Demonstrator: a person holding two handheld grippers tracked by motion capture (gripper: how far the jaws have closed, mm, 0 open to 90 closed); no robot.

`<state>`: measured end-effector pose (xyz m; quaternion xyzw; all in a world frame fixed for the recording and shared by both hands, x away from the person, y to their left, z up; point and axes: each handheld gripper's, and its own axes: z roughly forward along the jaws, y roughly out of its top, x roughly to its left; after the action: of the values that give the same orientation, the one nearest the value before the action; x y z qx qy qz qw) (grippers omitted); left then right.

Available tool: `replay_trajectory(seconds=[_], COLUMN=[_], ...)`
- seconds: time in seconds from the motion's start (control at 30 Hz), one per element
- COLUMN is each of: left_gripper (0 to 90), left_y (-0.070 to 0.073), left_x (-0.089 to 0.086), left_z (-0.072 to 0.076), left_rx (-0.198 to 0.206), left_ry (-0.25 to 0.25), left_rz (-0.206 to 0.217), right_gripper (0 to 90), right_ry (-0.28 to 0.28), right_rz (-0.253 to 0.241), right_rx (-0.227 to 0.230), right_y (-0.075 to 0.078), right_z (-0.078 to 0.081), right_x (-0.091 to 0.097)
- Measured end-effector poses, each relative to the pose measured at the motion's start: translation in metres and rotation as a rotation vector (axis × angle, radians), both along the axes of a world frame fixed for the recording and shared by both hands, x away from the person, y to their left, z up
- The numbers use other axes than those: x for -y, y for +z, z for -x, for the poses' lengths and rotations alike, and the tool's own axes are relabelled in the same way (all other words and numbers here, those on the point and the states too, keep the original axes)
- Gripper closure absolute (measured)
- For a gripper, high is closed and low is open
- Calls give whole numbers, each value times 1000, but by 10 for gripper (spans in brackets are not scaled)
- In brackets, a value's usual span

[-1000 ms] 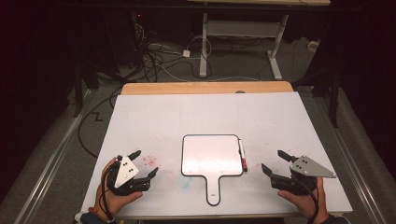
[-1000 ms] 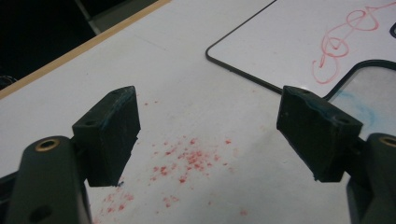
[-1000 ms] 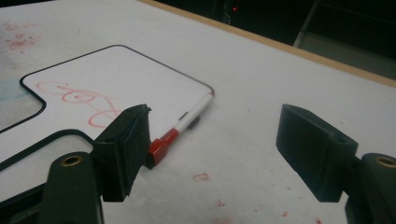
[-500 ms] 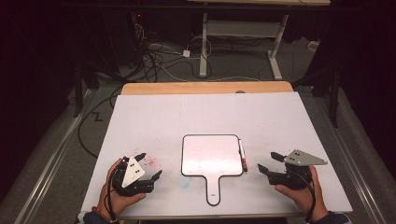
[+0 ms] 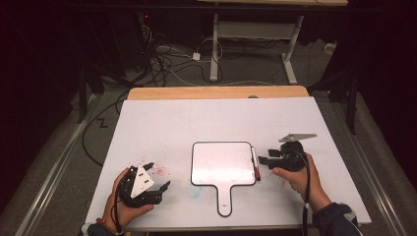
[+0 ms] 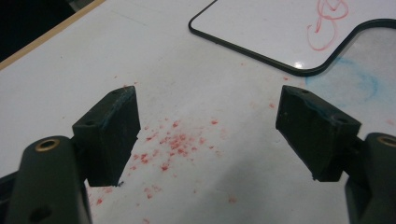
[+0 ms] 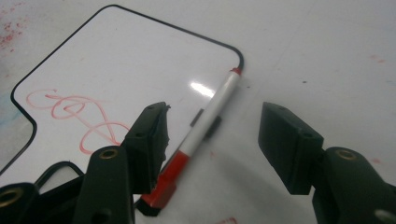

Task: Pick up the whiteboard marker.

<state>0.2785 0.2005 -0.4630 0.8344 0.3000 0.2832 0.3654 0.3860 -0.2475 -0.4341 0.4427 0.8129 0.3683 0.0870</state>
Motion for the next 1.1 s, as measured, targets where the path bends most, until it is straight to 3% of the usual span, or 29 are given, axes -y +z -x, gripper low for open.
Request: replay_trajectory(seconds=[0.4, 0.47, 0.63, 0.83, 0.87, 1.1], left_gripper=[209, 209, 208, 208, 209, 208], left_y=[-2, -2, -3, -3, -3, -4], left_x=[0, 1, 2, 2, 3, 4], left_z=[1, 0, 0, 0, 0, 0], left_rx=[-10, -11, -17, -26, -27, -35], left_ry=[-9, -10, -17, -21, -20, -26], left_rz=[-16, -15, -24, -30, -29, -31], right_gripper=[529, 569, 707, 750, 808, 812], right_ry=[-16, -22, -11, 12, 10, 23], right_rz=[53, 38, 26, 18, 8, 9], right_rx=[-91, -95, -97, -97, -88, -83], right_y=[-24, -26, -27, -28, -27, -24], right_z=[-36, -39, -40, -38, -38, -36], right_x=[-25, -25, -25, -28, -26, -26])
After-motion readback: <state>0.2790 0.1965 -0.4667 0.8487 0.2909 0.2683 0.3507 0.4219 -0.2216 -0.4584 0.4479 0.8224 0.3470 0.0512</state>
